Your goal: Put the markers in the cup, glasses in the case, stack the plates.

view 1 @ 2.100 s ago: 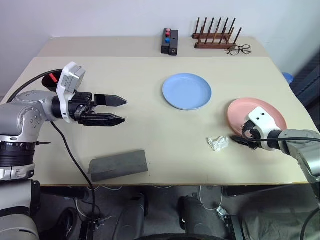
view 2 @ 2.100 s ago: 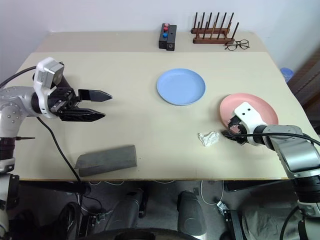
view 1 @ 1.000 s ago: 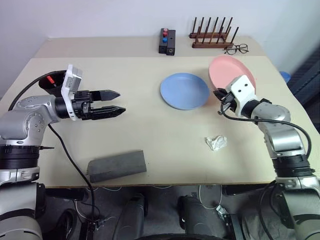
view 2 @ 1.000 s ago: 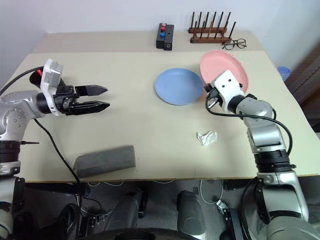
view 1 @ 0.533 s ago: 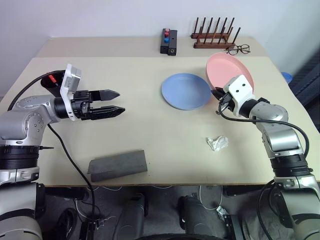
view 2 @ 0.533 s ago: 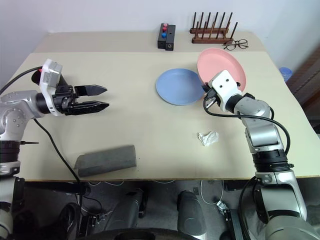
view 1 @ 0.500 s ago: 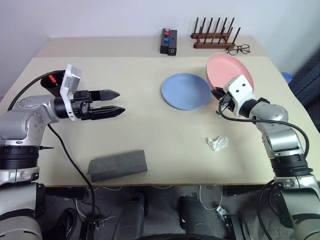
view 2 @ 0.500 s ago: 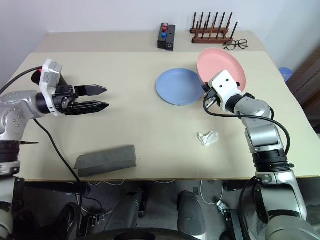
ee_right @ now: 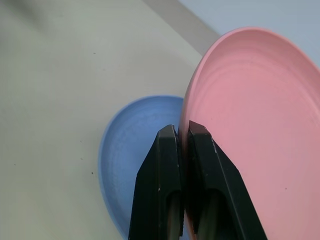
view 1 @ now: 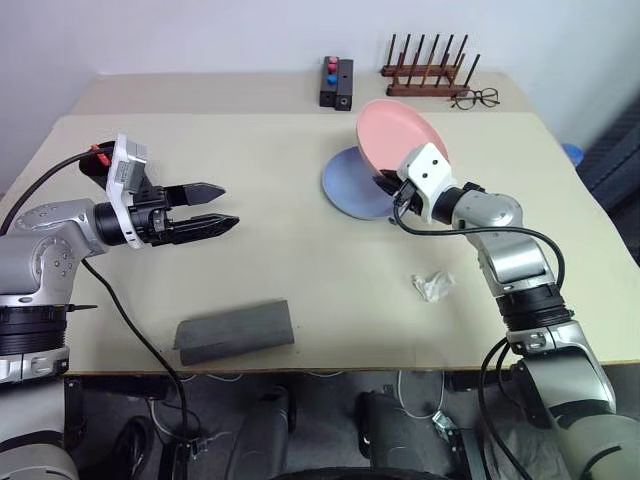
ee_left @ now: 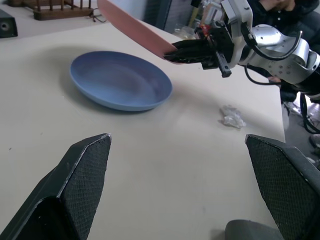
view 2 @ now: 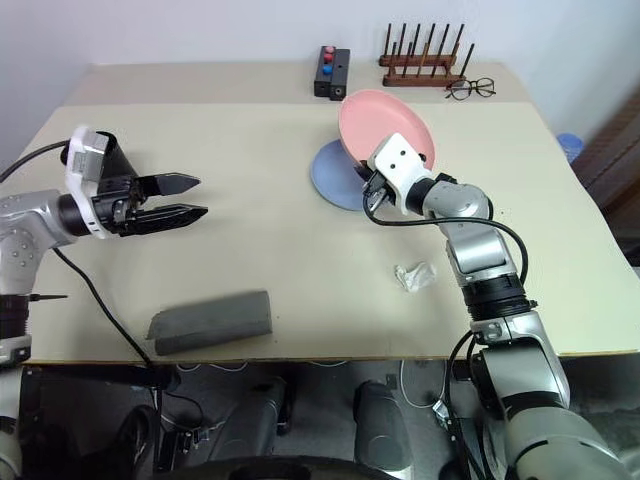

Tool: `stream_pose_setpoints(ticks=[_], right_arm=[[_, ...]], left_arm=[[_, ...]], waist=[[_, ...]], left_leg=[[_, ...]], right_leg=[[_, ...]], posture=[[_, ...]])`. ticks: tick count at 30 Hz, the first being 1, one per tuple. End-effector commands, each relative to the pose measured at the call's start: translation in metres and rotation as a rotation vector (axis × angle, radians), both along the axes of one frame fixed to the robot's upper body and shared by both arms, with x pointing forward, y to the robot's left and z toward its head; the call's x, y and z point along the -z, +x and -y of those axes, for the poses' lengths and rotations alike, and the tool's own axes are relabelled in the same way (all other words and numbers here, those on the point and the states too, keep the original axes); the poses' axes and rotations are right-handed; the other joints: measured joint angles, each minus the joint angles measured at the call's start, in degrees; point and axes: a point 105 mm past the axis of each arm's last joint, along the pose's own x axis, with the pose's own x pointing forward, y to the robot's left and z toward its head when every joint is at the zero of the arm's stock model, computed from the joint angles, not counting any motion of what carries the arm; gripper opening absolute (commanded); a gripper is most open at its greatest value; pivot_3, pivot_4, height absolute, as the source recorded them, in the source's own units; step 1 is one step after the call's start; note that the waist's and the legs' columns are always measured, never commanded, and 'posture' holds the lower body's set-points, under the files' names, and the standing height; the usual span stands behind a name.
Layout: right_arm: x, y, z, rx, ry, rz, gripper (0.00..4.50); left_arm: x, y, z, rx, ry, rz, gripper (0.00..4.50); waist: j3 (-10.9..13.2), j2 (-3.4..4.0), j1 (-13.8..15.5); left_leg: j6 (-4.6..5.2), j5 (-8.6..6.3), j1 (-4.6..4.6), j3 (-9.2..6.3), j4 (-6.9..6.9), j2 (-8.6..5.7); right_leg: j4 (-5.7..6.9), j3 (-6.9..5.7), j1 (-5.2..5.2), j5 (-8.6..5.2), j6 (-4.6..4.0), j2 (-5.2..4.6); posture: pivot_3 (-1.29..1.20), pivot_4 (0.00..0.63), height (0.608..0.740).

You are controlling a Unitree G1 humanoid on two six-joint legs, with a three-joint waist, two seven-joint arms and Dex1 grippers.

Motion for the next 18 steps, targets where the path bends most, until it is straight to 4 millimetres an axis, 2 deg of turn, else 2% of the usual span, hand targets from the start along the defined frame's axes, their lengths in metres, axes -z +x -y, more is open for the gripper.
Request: stream_pose_setpoints(ticks=[1,18], right_arm=[[-0.0189,0.0003,0.0068,0.009,0.011,0.066,0.04],[-0.0209,0.0033,0.0073,0.01,0.008,0.069,0.04]], left_arm=[[-0.0149,-0.0024,-0.0011,0.007,0.0,0.059,4.5],[-0.0142,-0.0017,-0.002,0.002,0.004,0.054,4.5]], waist=[[0.0,0.0,0.1],[0.0,0.0,-0.1]], left_leg=[[0.0,0.0,0.0,0.0,0.01,0.0],[0.0,0.0,0.02,0.0,-0.01,0.02]], right_leg=[[0.0,0.0,0.0,0.0,0.0,0.0],[0.01,0.0,-0.02,0.01,-0.02,0.01]], posture=[[0.0,0.15,0.74],[0.0,0.15,0.74]])
